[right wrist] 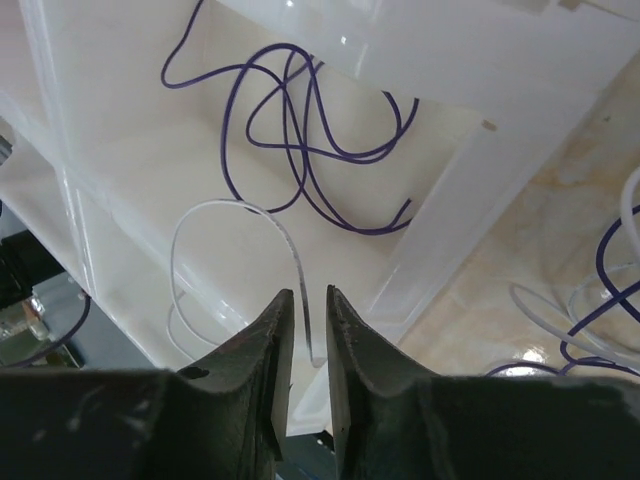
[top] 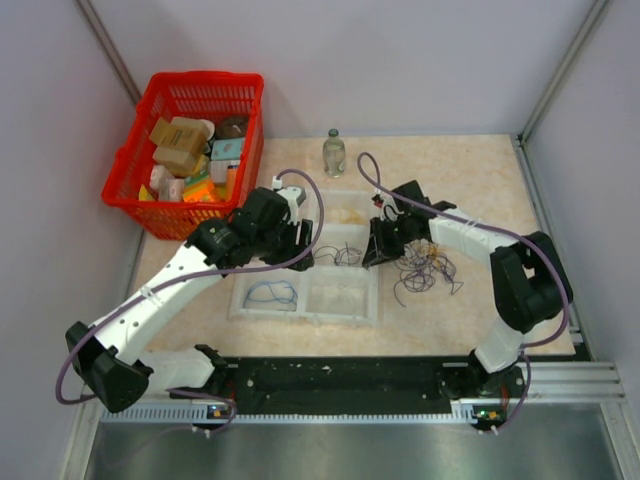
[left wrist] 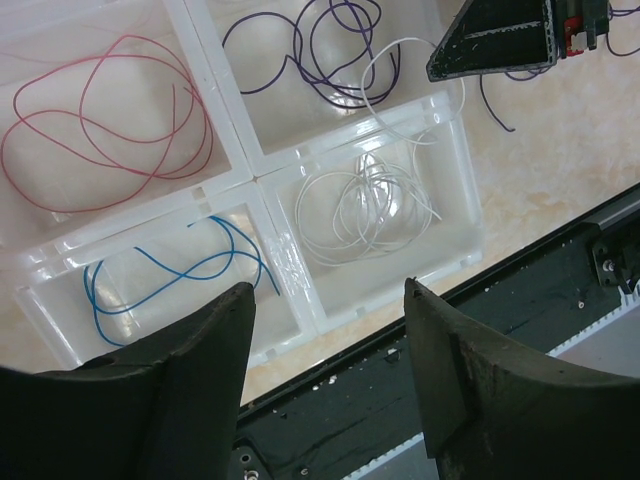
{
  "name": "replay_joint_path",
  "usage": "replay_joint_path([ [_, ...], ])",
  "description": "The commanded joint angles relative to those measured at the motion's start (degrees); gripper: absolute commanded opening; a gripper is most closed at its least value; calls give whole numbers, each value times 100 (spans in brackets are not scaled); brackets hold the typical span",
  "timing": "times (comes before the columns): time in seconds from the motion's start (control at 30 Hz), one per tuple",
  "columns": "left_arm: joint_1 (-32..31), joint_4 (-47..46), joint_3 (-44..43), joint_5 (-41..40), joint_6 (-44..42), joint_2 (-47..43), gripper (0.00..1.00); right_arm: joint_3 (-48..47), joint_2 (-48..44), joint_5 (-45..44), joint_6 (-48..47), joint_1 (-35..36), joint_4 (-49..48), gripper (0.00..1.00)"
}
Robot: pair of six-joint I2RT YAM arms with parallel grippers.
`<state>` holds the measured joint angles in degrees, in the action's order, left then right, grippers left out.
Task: Untangle the cables
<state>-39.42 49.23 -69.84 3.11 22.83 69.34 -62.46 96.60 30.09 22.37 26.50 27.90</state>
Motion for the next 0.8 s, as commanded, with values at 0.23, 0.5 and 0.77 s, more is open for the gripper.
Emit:
replay_joint_path([
  [0.23,22,-212,102,102,72,18,65,-688,-694,-196,-250,531,566,1],
  [0.5,22,-362,409,-21,143,-622,63,-426,-871,-433,-286,1462,445,0],
  [0.77,22,-318,814,-259,318,-1344,63,-178,-415,-442,-198,1639,110,0],
])
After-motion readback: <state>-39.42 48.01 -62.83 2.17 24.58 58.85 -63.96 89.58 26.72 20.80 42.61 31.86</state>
